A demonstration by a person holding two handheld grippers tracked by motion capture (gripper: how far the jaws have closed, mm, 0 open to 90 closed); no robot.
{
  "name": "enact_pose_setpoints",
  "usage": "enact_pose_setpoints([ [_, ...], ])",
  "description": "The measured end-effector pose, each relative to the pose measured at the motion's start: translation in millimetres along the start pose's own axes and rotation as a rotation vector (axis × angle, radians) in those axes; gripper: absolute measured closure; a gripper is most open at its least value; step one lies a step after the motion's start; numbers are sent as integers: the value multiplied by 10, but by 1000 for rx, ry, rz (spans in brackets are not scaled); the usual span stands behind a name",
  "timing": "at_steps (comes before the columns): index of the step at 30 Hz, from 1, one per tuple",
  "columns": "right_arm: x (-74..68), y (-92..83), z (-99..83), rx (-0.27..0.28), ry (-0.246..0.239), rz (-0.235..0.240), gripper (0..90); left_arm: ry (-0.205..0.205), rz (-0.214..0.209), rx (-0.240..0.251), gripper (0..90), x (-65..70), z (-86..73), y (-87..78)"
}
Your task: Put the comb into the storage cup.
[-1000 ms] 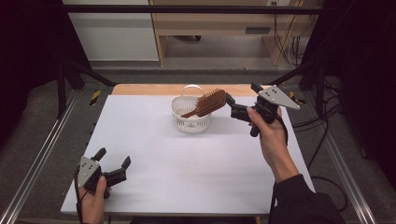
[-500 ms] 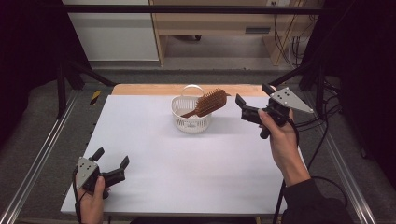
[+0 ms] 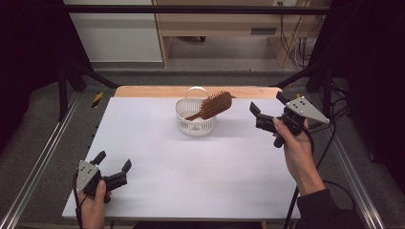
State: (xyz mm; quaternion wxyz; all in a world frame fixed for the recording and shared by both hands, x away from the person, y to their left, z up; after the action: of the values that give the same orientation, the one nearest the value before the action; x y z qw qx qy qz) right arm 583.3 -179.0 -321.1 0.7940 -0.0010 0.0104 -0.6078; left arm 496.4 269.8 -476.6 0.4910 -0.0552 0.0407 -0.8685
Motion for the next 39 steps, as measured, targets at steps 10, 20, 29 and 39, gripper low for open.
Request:
enact_pose_setpoints([
  [10, 163, -146, -105, 11, -5, -26, 27, -7, -11, -3, 14, 14, -5, -16],
  [20, 464, -361, -166, 33, 3, -97, 26, 5, -32, 4, 12, 43, -2, -43],
  [29, 745, -612, -317, 21, 42, -129, 32, 23, -31, 19, 12, 43, 25, -76],
  [39, 860, -787, -525, 7, 42, -136, 33, 10, -56, 20, 10, 76, 17, -80],
])
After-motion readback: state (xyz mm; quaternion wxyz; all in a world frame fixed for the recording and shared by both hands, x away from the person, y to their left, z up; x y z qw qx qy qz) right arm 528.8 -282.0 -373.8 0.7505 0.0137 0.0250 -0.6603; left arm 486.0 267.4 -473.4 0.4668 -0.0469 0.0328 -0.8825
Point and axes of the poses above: each handheld gripper's, and its own axes: y roughly forward along the jaws, z roughly out of its top, x roughly to its right, the point moved 10 cm from there along y, roughly forward along the jaws, and after that the axes turned 11 degrees about -z, right-handed, at the moved point
